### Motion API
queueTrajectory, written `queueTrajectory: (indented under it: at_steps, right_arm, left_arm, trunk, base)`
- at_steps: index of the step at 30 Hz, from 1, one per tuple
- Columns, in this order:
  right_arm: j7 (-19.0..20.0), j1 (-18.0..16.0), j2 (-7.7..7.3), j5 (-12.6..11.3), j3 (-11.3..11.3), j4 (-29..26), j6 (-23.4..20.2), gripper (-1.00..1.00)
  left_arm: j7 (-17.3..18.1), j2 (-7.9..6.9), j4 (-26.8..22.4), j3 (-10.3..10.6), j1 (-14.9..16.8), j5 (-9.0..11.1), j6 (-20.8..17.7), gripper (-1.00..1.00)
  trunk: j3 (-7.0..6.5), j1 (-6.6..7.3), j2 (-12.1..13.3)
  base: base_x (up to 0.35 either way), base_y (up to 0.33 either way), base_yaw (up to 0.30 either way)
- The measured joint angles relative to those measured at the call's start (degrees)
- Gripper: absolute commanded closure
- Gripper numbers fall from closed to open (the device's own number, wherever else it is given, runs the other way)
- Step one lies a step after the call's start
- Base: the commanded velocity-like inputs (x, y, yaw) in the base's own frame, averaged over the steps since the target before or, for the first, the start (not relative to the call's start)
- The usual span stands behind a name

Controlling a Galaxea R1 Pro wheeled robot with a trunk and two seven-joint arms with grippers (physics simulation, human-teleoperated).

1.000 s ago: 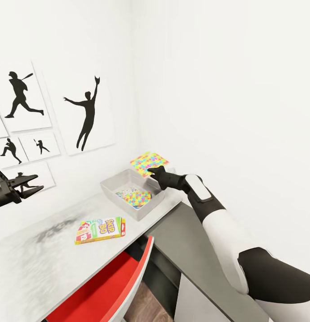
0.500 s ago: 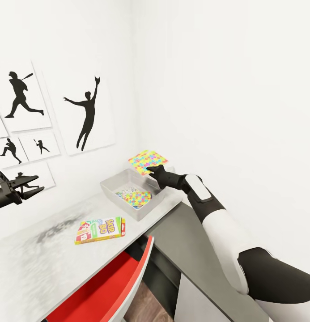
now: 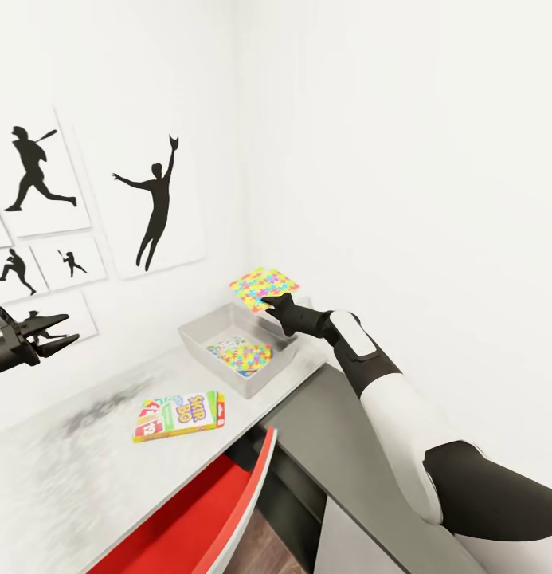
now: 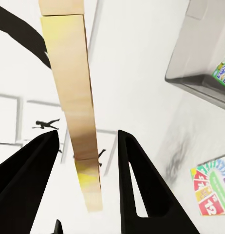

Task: Put all the toys in the child's room - the three board games (two on the bed and one on the table), the two jigsaw puzzles on the table, and the tennis ball on the table - inside the toy box on the table in the child's room.

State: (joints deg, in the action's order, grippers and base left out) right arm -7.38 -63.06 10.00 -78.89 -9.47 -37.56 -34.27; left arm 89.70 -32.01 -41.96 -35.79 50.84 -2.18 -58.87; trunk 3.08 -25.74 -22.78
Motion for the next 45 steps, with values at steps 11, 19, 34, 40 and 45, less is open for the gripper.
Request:
queueTrajectory:
  at_steps: [11, 19, 34, 40, 45]
  right_arm:
    - [0.0, 0.0, 0.0, 0.0, 0.0, -0.2, -0.1, 1.0]
    - [0.0, 0.0, 0.0, 0.0, 0.0, -0.1, 0.0, 1.0]
    - [0.0, 0.0, 0.0, -0.1, 0.0, -0.1, -0.2, 1.0]
    - [0.0, 0.0, 0.0, -0.1, 0.1, -0.2, -0.2, 1.0]
    - [0.0, 0.0, 0.0, -0.1, 0.2, -0.2, -0.3, 1.0]
  left_arm:
    - [0.0, -0.01, 0.0, -0.1, 0.0, 0.0, 0.0, -1.0]
    - [0.0, 0.01, 0.1, -0.1, 0.0, 0.0, 0.0, -1.0]
    - [0.0, 0.23, 0.1, -0.1, 0.0, 0.0, 0.0, -1.0]
    - [0.0, 0.5, 0.1, -0.1, -0.2, -0.1, 0.0, -1.0]
    - [0.0, 0.53, -0.1, -0.1, -1.3, -0.1, 0.1, -1.0]
  trunk:
    - [-0.02, 0.0, 0.0]
    - [-0.02, 0.0, 0.0]
    - [-0.02, 0.0, 0.0]
    - [-0.02, 0.0, 0.0]
    - [-0.01, 0.0, 0.0]
  base:
    - [0.002, 0.028, 0.014]
    - [0.0, 0.029, 0.092]
    - [0.0, -0.115, 0.268]
    - [0.0, -0.007, 0.129]
    - [0.0, -0.001, 0.019]
